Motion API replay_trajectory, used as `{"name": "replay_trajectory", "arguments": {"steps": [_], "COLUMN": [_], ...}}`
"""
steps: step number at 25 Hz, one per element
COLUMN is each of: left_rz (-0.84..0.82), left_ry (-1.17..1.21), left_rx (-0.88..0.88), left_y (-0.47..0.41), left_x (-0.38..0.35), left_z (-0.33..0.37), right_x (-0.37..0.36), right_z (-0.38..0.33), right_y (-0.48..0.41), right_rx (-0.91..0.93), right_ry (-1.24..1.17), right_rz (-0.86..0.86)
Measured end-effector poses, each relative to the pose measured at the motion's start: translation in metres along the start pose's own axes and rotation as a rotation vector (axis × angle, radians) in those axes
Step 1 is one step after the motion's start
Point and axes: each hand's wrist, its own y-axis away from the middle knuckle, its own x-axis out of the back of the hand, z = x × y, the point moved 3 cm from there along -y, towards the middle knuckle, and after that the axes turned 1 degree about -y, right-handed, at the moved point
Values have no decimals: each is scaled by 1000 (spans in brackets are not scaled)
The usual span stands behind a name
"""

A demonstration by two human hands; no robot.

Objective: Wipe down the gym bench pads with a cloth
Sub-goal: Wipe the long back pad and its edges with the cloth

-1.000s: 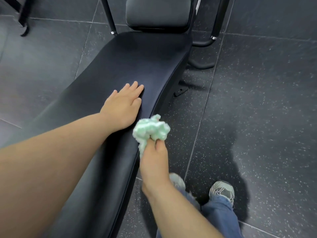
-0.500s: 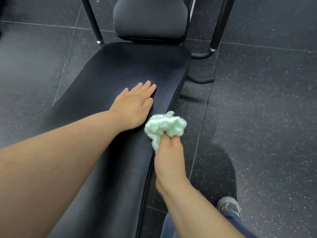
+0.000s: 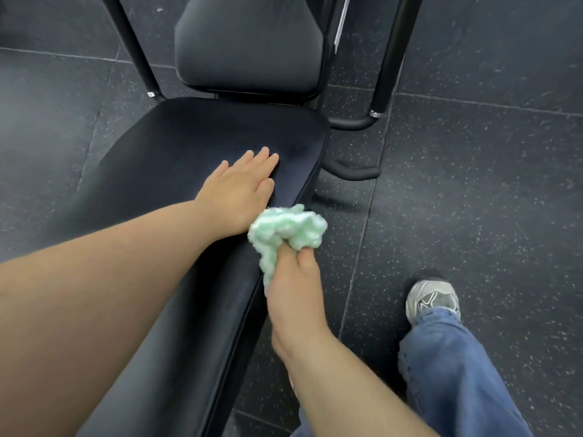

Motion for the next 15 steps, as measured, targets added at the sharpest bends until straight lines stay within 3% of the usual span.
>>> {"name": "replay_trajectory", "arguments": {"steps": [5,12,15], "left_rz": [39,73,99], "left_ry": [-5,-43,-53], "left_rx": [-4,89,103], "left_y": [-32,-91,-97], "left_x": [-2,-1,0], "left_z": [3,4,5], "right_x": [14,12,14], "right_z": [-50,-20,-43], "right_y": [-107,-65,-116], "right_rx": [-69,-181,-198], "right_ry": [-64,-28,-68], "right_rz": [160,63,212]}}
